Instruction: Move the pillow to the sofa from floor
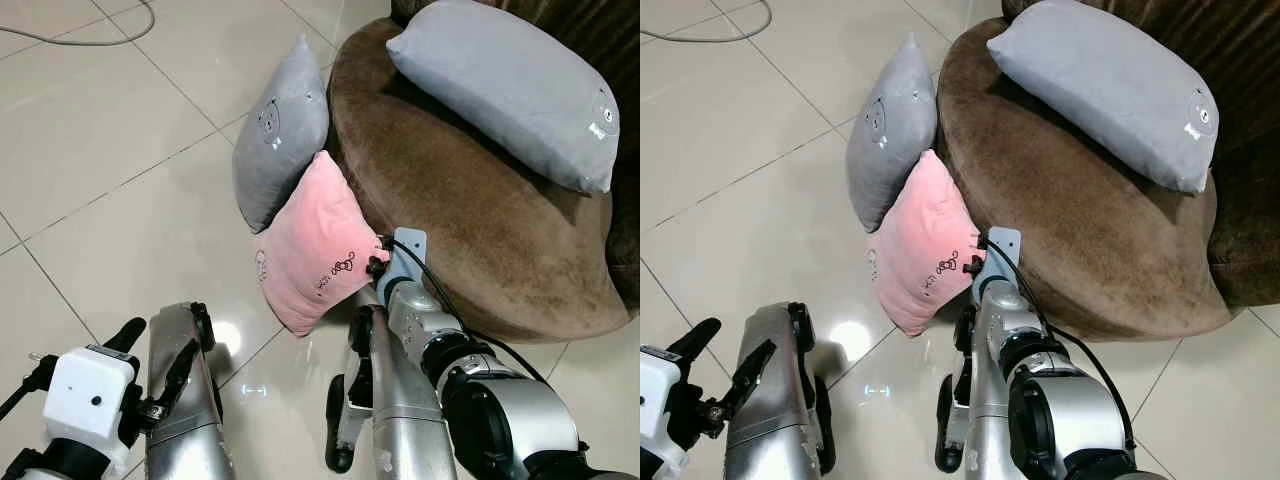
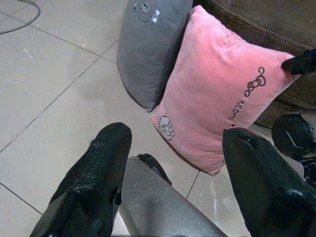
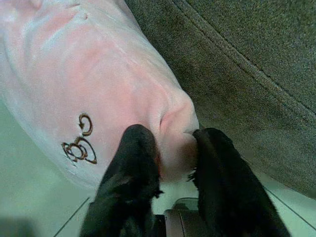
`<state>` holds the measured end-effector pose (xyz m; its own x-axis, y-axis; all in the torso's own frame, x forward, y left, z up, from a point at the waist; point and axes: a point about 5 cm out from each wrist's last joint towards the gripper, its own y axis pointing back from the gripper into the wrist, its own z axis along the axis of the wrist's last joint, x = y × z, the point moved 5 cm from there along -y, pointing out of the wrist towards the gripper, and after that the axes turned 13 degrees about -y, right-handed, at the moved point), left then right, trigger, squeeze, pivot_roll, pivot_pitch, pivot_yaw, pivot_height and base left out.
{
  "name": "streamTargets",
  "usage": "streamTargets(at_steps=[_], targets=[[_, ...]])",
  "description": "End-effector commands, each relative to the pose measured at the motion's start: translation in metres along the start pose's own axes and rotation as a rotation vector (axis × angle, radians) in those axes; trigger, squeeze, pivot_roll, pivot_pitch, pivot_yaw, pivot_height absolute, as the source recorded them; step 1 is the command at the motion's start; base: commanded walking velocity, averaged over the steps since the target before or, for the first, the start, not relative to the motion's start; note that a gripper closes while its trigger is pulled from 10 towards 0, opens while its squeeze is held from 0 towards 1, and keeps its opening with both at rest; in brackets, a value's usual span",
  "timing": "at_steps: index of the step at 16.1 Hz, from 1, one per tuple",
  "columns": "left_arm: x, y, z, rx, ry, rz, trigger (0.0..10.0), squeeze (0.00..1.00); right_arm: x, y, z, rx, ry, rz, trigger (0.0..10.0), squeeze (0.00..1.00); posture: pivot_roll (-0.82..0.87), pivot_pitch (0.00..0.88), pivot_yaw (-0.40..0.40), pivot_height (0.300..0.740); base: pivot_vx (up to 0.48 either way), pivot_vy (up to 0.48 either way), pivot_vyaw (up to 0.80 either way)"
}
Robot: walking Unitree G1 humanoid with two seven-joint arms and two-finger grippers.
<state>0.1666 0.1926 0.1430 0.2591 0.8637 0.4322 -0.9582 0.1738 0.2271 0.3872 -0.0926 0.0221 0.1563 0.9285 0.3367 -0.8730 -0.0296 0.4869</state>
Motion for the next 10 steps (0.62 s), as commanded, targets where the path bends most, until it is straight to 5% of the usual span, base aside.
streamTargets(at_steps=[1, 10], targets=[[-0.0028, 0.005, -0.0009, 0.019, 0.005, -0.01, 10.0, 0.0, -0.0152, 0.0022, -0.0178, 0.048, -0.006, -0.037, 0.0, 0.0, 0.17, 0.339, -0.213, 0.521, 0.0, 0.0, 0.0], [-0.0057, 0.006, 0.0002, 0.021, 0.011, -0.007, 10.0, 0.0, -0.0159, 0.0034, -0.0247, 0.068, -0.018, -0.034, 0.0, 0.0, 0.17, 0.322, -0.218, 0.521, 0.0, 0.0, 0.0]])
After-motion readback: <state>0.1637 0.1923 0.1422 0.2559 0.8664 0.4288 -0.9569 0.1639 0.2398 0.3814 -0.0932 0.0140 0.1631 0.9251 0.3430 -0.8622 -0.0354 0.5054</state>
